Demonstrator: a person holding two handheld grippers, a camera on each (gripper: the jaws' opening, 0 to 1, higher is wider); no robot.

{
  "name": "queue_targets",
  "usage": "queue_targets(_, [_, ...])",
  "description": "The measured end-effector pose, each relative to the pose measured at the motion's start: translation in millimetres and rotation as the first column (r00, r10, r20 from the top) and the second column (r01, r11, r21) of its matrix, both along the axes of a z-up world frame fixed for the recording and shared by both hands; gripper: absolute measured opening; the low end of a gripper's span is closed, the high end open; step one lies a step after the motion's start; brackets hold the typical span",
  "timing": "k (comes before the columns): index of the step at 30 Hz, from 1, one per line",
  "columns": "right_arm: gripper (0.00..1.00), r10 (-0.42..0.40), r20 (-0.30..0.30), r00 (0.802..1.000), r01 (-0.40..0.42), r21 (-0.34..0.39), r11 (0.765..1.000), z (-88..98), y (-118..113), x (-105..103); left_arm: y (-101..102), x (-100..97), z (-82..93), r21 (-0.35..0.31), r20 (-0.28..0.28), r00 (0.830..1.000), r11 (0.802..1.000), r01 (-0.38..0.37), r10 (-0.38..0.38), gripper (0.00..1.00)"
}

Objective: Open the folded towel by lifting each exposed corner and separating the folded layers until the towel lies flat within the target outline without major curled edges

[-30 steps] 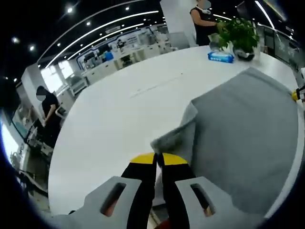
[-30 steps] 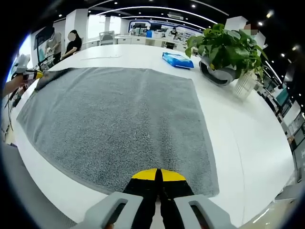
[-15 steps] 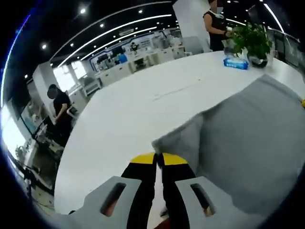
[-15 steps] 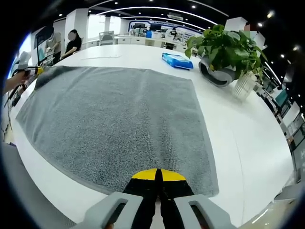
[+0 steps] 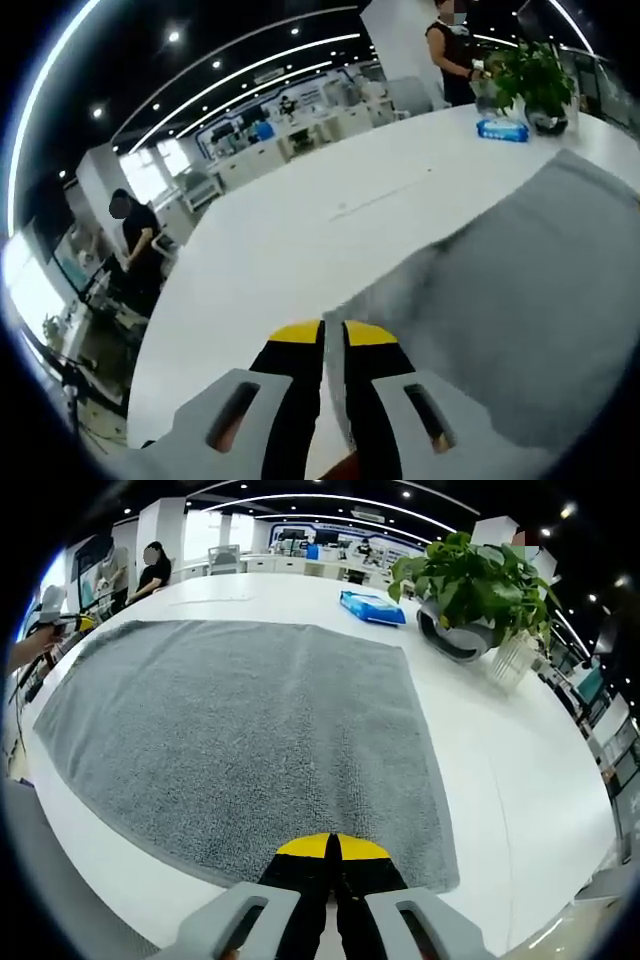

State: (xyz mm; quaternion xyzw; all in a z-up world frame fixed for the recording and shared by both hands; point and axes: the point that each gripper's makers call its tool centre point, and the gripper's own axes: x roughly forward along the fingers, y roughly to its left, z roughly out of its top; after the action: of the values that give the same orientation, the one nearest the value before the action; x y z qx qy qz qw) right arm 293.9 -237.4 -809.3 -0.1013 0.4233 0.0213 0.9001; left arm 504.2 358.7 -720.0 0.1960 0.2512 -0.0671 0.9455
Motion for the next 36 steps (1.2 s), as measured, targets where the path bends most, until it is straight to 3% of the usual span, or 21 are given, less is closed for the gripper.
queue_targets(10, [0.00, 0.010, -0.006, 1.000, -0.010, -0.009, 1.000, 0.1, -0.4, -0.3, -0.7, -16.6, 0.9, -0.048, -0.012, 1.000, 0.999, -0.011, 0.011, 0.07])
queue_targets(12, [0.00, 0.012, -0.010, 1.000, -0.012, -0.010, 1.000, 0.1, -0.7, -0.3, -6.9, -24.8, -3.0, -0.079, -0.031, 1.000, 0.997, 0.001, -0.003, 0.07])
queue_targets(16, [0.00, 0.015, -0.020, 1.000, -0.015, -0.010, 1.000, 0.0, -1.0, -0.5, -14.8, -44.9, -11.1, -0.080, -0.047, 0.999, 0.997, 0.014, -0.018, 0.11])
queue_targets(18, [0.00, 0.052, -0.024, 0.998, -0.053, -0.037, 0.998, 0.6, -1.8, 0.1, -19.9, -54.9, -15.4, -0.104, -0.070, 0.997, 0.994, 0.022, -0.029, 0.13])
queue_targets(21, [0.04, 0.041, -0.021, 0.999, -0.042, -0.058, 0.997, 2.0, -5.3, 1.8, -27.0, -67.6, -17.4, -0.138, -0.089, 0.995, 0.990, 0.028, -0.040, 0.16])
queue_targets(22, [0.06, 0.032, -0.023, 0.999, -0.033, -0.050, 0.998, 2.4, -6.3, 1.9, -28.6, -71.8, -17.6, -0.137, -0.089, 0.995, 0.990, 0.030, -0.042, 0.16])
queue_targets(24, [0.06, -0.012, -0.020, 1.000, 0.013, 0.034, 0.999, 1.8, -3.4, 2.0, -31.4, -81.9, -19.1, -0.136, -0.093, 0.995, 0.990, 0.029, -0.042, 0.17])
queue_targets(27, [0.16, -0.063, -0.018, 0.998, 0.064, 0.092, 0.994, 2.5, -6.1, 4.1, -34.3, -98.7, -22.7, -0.154, -0.105, 0.994, 0.988, 0.010, -0.027, 0.18])
queue_targets(29, [0.24, -0.065, -0.005, 0.998, 0.065, 0.131, 0.989, 6.1, -3.2, 6.3, -38.0, -111.6, -27.0, -0.184, -0.119, 0.993, 0.983, -0.008, -0.014, 0.20])
queue_targets(31, [0.27, -0.068, -0.004, 0.998, 0.068, 0.134, 0.989, 6.3, -5.5, 6.0, -42.5, -124.8, -32.4, -0.210, -0.139, 0.990, 0.977, -0.023, -0.007, 0.22])
queue_targets(33, [0.30, -0.086, 0.016, 0.996, 0.081, 0.198, 0.977, 9.3, 1.0, 9.5, -47.7, -137.2, -37.9, -0.221, -0.155, 0.988, 0.975, -0.027, -0.007, 0.24])
queue_targets(36, [0.35, -0.072, 0.038, 0.997, 0.062, 0.227, 0.972, 13.7, 6.6, 14.2, -57.3, -152.6, -45.8, -0.228, -0.184, 0.983, 0.973, -0.025, -0.018, 0.27])
